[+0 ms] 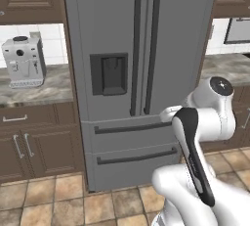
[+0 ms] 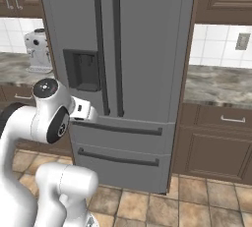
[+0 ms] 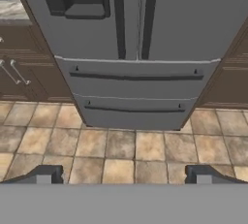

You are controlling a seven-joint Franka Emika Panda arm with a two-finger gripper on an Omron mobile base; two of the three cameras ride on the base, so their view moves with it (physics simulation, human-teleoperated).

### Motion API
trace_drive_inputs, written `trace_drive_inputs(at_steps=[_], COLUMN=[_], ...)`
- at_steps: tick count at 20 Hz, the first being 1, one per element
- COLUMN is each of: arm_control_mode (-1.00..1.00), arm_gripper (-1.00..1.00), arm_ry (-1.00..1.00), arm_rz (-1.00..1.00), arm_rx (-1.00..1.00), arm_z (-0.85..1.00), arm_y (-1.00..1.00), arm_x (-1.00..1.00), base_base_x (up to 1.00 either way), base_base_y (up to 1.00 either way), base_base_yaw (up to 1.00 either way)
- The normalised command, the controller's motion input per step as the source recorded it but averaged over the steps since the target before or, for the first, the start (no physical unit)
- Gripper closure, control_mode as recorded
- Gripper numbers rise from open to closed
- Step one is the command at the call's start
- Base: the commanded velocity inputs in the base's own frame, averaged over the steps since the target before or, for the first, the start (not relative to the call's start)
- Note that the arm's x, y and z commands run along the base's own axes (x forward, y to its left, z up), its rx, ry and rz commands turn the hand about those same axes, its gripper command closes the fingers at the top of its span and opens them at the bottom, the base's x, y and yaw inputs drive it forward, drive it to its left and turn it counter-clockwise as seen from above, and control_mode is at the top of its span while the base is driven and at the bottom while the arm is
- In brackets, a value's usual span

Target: Take the cakes from the fridge and place them on the empty tray on the dining counter.

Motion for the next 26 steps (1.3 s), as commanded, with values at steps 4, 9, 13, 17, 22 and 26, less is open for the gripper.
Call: trace_drive_inputs(at_steps=[4,9,13,17,22,26], arm_control_mode=[-1.0,-1.0,-1.0,-1.0,-1.0,-1.0], arm_gripper=[-1.0,-1.0,-1.0,-1.0,-1.0,-1.0], arm_ry=[-0.07,-0.14,-0.28,-0.23,-0.03,0.0], arm_rz=[-0.01,0.0,0.0,-0.02,-0.09,-0.09], arm_rx=[0.14,0.09,0.01,0.0,0.0,0.0], arm_z=[-0.03,0.04,0.39,0.52,0.47,0.3], arm_y=[-0.19,-0.03,-0.01,-0.12,-0.34,-0.3], arm_x=[1.0,0.85,0.57,0.54,0.52,0.49], base_base_x=[0.0,0.0,0.0,0.0,0.0,0.0], base_base_y=[0.0,0.0,0.0,0.0,0.0,0.0], base_base_yaw=[0.0,0.0,0.0,0.0,0.0,0.0])
